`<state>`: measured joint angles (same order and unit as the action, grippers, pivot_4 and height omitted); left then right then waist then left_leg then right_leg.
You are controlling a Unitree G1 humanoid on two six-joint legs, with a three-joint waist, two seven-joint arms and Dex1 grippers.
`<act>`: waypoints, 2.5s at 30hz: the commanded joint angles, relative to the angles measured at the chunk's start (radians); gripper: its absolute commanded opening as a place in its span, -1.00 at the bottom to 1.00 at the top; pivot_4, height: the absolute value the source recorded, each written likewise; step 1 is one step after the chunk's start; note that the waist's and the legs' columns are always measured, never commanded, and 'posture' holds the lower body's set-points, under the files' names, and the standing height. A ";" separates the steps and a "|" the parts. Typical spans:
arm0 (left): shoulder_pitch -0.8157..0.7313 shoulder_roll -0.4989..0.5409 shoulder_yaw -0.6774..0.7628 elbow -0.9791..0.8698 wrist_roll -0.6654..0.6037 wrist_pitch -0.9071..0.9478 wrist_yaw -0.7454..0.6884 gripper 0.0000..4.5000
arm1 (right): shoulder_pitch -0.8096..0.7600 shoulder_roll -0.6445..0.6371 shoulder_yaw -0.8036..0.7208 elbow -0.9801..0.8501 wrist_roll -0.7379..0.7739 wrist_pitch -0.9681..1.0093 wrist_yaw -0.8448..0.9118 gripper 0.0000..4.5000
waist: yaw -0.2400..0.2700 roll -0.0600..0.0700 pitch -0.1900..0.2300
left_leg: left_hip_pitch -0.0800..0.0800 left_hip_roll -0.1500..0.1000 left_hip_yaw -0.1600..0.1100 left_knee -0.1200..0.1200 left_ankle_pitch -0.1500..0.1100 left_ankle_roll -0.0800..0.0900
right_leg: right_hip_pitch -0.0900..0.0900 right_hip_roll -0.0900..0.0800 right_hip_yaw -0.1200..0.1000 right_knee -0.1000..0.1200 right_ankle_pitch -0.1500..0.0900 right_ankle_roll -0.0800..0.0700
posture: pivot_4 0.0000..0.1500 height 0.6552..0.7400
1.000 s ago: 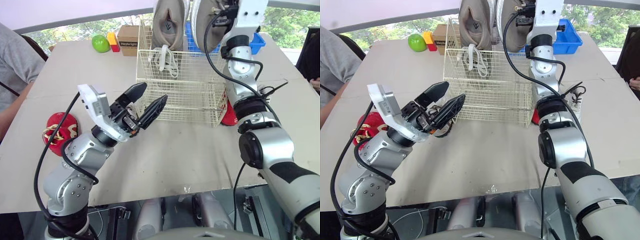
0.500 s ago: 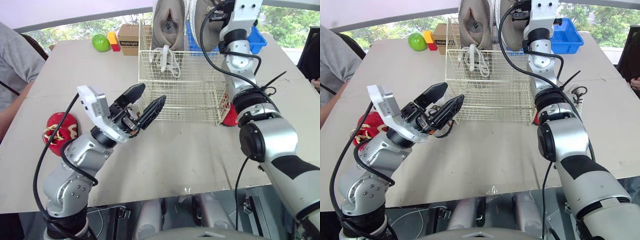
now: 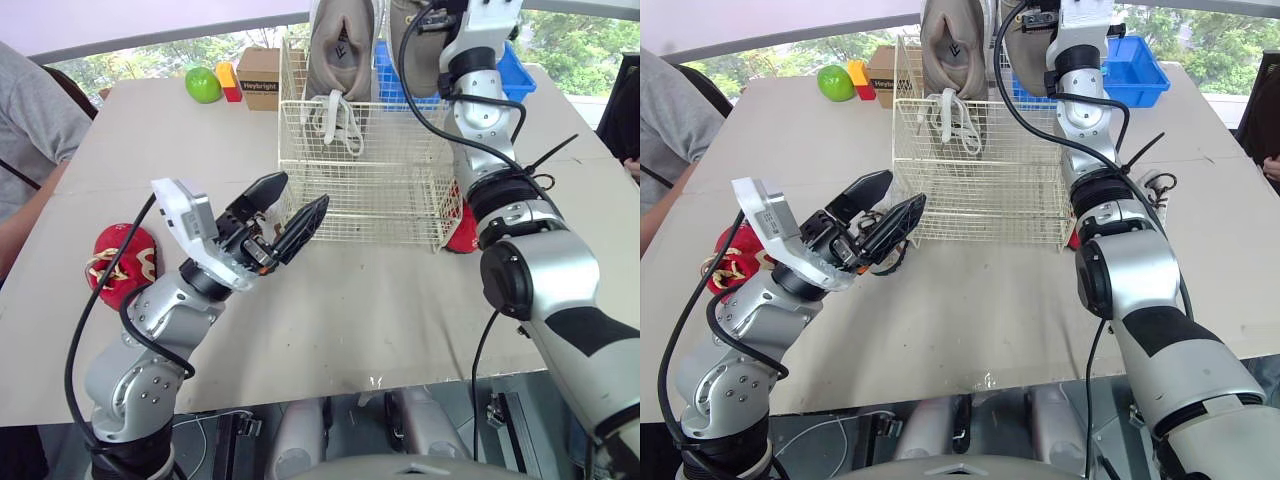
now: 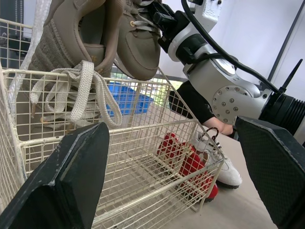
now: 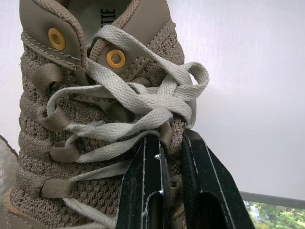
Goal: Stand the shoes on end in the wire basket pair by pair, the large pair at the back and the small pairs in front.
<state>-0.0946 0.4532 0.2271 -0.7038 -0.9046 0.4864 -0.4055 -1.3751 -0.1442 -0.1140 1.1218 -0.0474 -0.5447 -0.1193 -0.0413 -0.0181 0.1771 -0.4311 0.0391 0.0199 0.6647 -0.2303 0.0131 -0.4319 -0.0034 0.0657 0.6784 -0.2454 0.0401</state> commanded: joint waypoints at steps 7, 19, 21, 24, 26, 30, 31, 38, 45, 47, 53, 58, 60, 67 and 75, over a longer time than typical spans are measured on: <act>0.026 0.019 0.026 -0.050 -0.004 -0.031 0.005 1.00 | 0.411 0.095 0.084 -0.460 0.071 0.198 0.199 -0.96 | -0.002 -0.002 -0.003 | 0.004 0.002 -0.001 0.001 0.000 0.000 | 0.003 0.000 0.001 0.001 0.000 0.000 | 1.00 1.00; 0.022 0.020 0.001 -0.023 -0.003 -0.030 -0.018 1.00 | 0.649 0.000 0.114 -1.094 0.309 0.859 0.455 -0.08 | -0.003 -0.003 -0.003 | 0.018 0.001 -0.003 -0.008 0.000 0.000 | 0.013 0.002 0.002 -0.002 -0.001 0.000 | 1.00 1.00; 0.025 0.023 0.001 -0.018 0.001 -0.029 -0.023 1.00 | 0.656 -0.041 0.123 -1.157 0.310 0.917 0.481 0.36 | -0.002 -0.003 -0.003 | 0.018 0.001 0.000 -0.008 0.000 0.000 | 0.013 0.002 0.001 -0.001 -0.001 0.000 | 1.00 1.00; 0.027 0.023 0.000 -0.015 0.004 -0.027 -0.022 1.00 | 0.652 -0.106 0.124 -1.231 0.304 0.959 0.516 0.68 | 0.000 -0.003 -0.003 | 0.018 0.001 0.001 -0.008 0.000 0.000 | 0.013 0.002 0.002 -0.002 -0.001 0.000 | 1.00 1.00; 0.031 0.024 -0.002 -0.014 0.008 -0.026 -0.023 1.00 | 0.646 -0.143 0.124 -1.260 0.295 0.972 0.530 0.68 | 0.002 -0.003 -0.003 | 0.017 0.000 0.001 -0.008 0.000 0.000 | 0.013 0.002 0.002 -0.002 -0.001 0.000 | 1.00 1.00; 0.039 0.016 0.006 -0.007 0.007 -0.028 -0.012 1.00 | 0.640 -0.221 0.115 -1.328 0.333 1.013 0.608 0.68 | 0.001 -0.003 -0.003 | 0.016 0.000 0.001 -0.008 0.000 0.000 | 0.012 0.002 0.002 -0.005 -0.001 0.000 | 1.00 1.00; 0.052 0.018 0.025 -0.001 0.001 -0.022 -0.001 1.00 | 0.664 -0.223 0.078 -1.387 0.454 1.014 0.696 0.68 | 0.001 -0.003 -0.002 | 0.016 0.000 0.001 -0.009 0.000 0.000 | 0.012 0.002 0.002 -0.006 -0.001 0.000 | 1.00 1.00; 0.384 0.067 0.211 0.006 0.065 0.014 0.018 1.00 | 0.956 -0.516 0.036 -1.652 0.683 1.128 1.047 0.99 | 0.000 -0.005 -0.002 | 0.016 0.005 -0.001 -0.016 -0.001 0.002 | 0.015 0.000 0.002 -0.016 -0.001 0.000 | 1.00 1.00; 0.380 0.047 0.150 0.078 0.200 0.030 0.116 1.00 | 1.199 -0.635 0.003 -1.789 0.709 1.118 1.086 0.99 | 0.018 -0.006 -0.002 | 0.016 0.002 0.001 -0.012 -0.001 0.002 | 0.016 -0.001 0.000 -0.016 -0.006 0.001 | 1.00 1.00; 0.336 0.031 0.113 0.091 0.241 0.040 0.158 1.00 | 1.234 -0.615 -0.004 -1.800 0.700 1.111 1.042 0.99 | 0.022 -0.006 -0.002 | 0.018 0.002 0.001 -0.011 -0.001 0.002 | 0.018 -0.001 0.001 -0.016 -0.005 0.001 | 1.00 1.00; 0.215 -0.012 0.003 0.192 0.353 0.059 0.215 1.00 | 1.266 -0.611 0.006 -1.815 0.670 1.085 1.004 0.99 | 0.025 -0.007 -0.003 | 0.017 0.000 0.001 -0.010 -0.001 0.002 | 0.018 0.000 0.003 -0.016 -0.004 0.000 | 1.00 1.00; 0.181 -0.077 -0.045 0.211 0.417 0.077 0.274 0.41 | 1.262 -0.623 0.003 -1.807 0.669 1.076 1.007 1.00 | 0.027 -0.007 -0.003 | 0.016 0.000 0.000 -0.011 -0.001 0.001 | 0.018 0.001 0.001 -0.016 -0.001 0.001 | 1.00 1.00; 0.179 -0.107 -0.056 0.199 0.428 0.068 0.286 -0.03 | 1.250 -0.622 0.012 -1.799 0.661 1.065 1.010 1.00 | 0.027 -0.007 -0.003 | 0.017 0.000 0.000 -0.011 -0.001 0.001 | 0.018 0.001 0.001 -0.016 -0.001 0.001 | 1.00 1.00; 0.116 -0.199 0.067 0.118 0.415 -0.051 0.363 -0.94 | 1.133 -0.591 0.054 -1.788 0.659 1.104 0.946 1.00 | 0.027 -0.008 -0.003 | 0.017 0.000 0.000 -0.011 -0.001 0.001 | 0.018 0.001 0.001 -0.016 -0.001 0.001 | 1.00 1.00; -0.184 0.007 0.120 0.077 0.159 -0.091 0.006 -0.94 | 0.676 -0.597 0.037 -1.759 0.861 1.349 0.852 1.00 | 0.029 -0.010 -0.001 | 0.015 0.000 -0.002 -0.010 -0.001 0.001 | 0.018 0.002 -0.002 -0.015 0.000 0.000 | 1.00 1.00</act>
<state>-0.2663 0.4085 0.3958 -0.5835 -0.7064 0.4164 -0.2413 -0.6198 -0.7161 -0.0398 -0.6432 0.7396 0.7355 0.7436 -0.0127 -0.0284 0.1760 -0.4158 0.0389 0.0191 0.6544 -0.2310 0.0140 -0.4135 -0.0029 0.0643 0.6626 -0.2455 0.0403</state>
